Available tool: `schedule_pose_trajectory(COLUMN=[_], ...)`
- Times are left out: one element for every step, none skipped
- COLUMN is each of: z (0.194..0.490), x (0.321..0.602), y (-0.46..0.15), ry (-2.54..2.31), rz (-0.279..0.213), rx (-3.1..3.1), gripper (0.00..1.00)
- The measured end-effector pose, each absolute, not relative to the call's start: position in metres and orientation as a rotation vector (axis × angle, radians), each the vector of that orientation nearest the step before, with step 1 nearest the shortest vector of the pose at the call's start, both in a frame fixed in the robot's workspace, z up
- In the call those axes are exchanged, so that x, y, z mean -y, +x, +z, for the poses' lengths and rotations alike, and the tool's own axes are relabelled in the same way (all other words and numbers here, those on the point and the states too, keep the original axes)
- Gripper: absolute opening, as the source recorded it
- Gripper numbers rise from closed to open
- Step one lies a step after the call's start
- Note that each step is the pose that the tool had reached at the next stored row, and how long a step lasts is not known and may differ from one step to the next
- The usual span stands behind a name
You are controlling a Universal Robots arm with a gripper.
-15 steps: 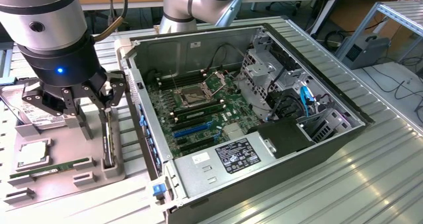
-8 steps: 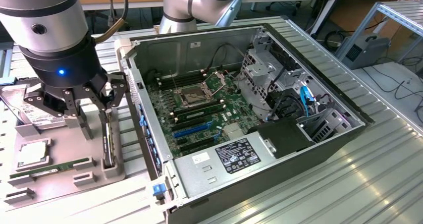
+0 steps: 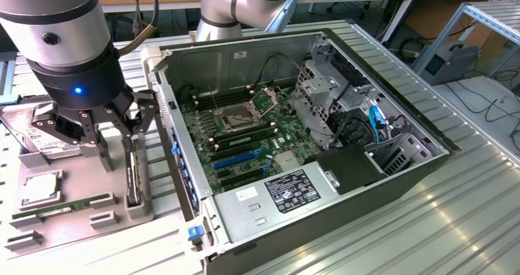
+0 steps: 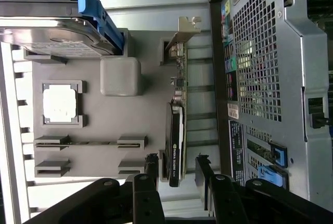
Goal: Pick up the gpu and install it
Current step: 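Pick up the gpu and move the gpu toward the slot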
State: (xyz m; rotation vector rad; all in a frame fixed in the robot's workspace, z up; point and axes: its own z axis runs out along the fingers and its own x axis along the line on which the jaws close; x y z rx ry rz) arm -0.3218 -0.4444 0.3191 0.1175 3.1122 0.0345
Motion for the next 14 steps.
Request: schedule_pose_trajectory(z=[0.3187,0.3180,0.3175,0.3169,0.3160,0.3152,0.3146,0.3139,0.3131,0.3124,0.3116,0.3109,0.3103,0.3096], x=[0.4440,0.4430,0.4424,0.4414,0.4409,0.4407,0.4406,0.4405,0.4403,0.4403,0.4403,0.4402,0.4402,0.4402], y=[-0.3214,-0.3212,-0.3212,-0.3212,-0.3212,-0.3211,-0.3211,-0.3211,-0.3211,-0.3211,-0.3211,-0.3211,-0.3211,-0.3211], ry=[0.118,0.118,0.117,0.117,0.117,0.117,0.117,0.117,0.117,0.117,0.117,0.117,0.117,0.117], rz=[0.034,0.033,0.032,0.032,0.031,0.031,0.031,0.031,0.031,0.031,0.031,0.031,0.031,0.031], rx=[-3.112,-3.112,-3.112,-3.112,-3.112,-3.112,-3.112,-3.112,-3.112,-3.112,-3.112,-3.112,-3.112,-3.112], gripper=[0.42,0.42,0.42,0.42,0.42,0.42,0.42,0.42,0.42,0.42,0.42,0.42,0.42,0.42])
